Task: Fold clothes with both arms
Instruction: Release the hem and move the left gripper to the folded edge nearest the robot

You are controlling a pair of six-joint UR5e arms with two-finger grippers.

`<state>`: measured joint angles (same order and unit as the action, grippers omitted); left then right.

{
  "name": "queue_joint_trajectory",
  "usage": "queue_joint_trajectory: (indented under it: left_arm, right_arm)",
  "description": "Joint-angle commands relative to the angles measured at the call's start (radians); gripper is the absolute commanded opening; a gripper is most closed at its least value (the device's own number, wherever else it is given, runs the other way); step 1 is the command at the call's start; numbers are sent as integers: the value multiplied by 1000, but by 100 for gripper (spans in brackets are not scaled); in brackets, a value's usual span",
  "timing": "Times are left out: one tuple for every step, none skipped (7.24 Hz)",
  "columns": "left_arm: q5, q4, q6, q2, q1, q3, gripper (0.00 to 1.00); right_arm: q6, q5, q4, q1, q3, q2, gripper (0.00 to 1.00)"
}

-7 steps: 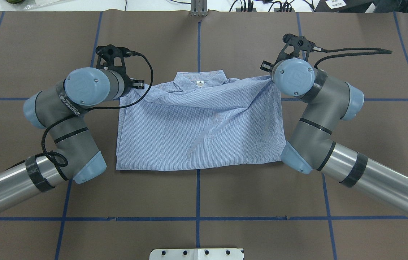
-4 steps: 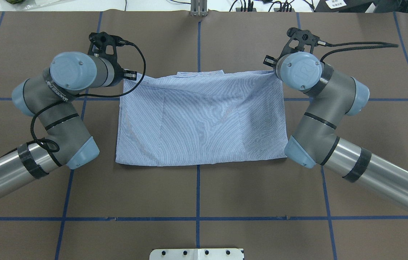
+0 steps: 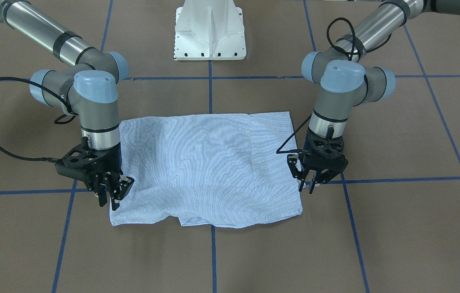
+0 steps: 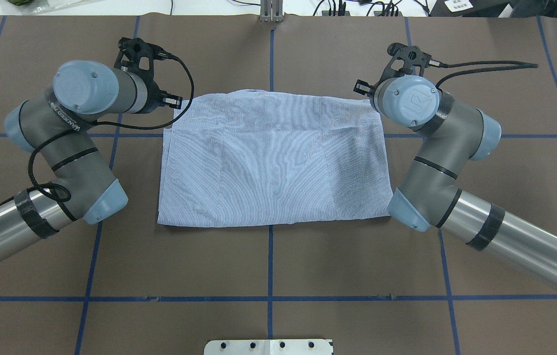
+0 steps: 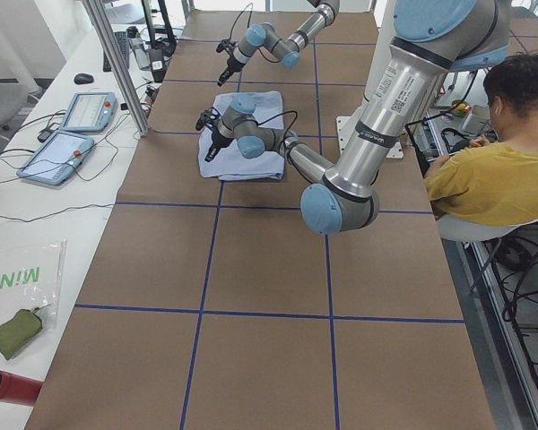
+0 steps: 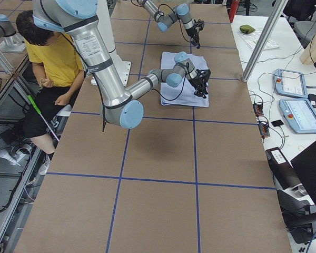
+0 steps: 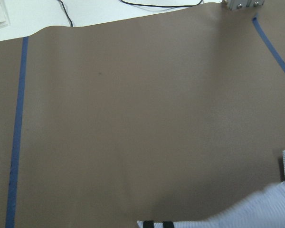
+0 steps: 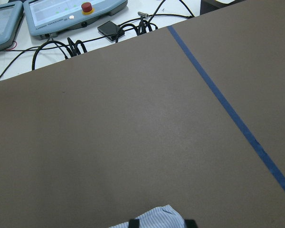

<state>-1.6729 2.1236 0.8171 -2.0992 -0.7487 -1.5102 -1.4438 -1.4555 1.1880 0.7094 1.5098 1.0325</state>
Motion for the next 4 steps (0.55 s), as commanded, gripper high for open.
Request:
queue_joint_trajectory:
  left_arm:
    - [-111, 27, -41, 95, -1, -113, 100]
    - [-114, 54, -12, 167, 9, -184, 100]
    - [-113, 90, 58, 236, 38, -243, 100]
    - [-104, 143, 124, 317, 113, -295, 100]
  right_arm:
    - [34, -135, 10, 51, 114, 50, 100]
    - [34, -135, 9, 50, 168, 96, 100]
    - [34, -131, 9, 50, 190, 112, 100]
    - [34, -126, 9, 47, 190, 113, 100]
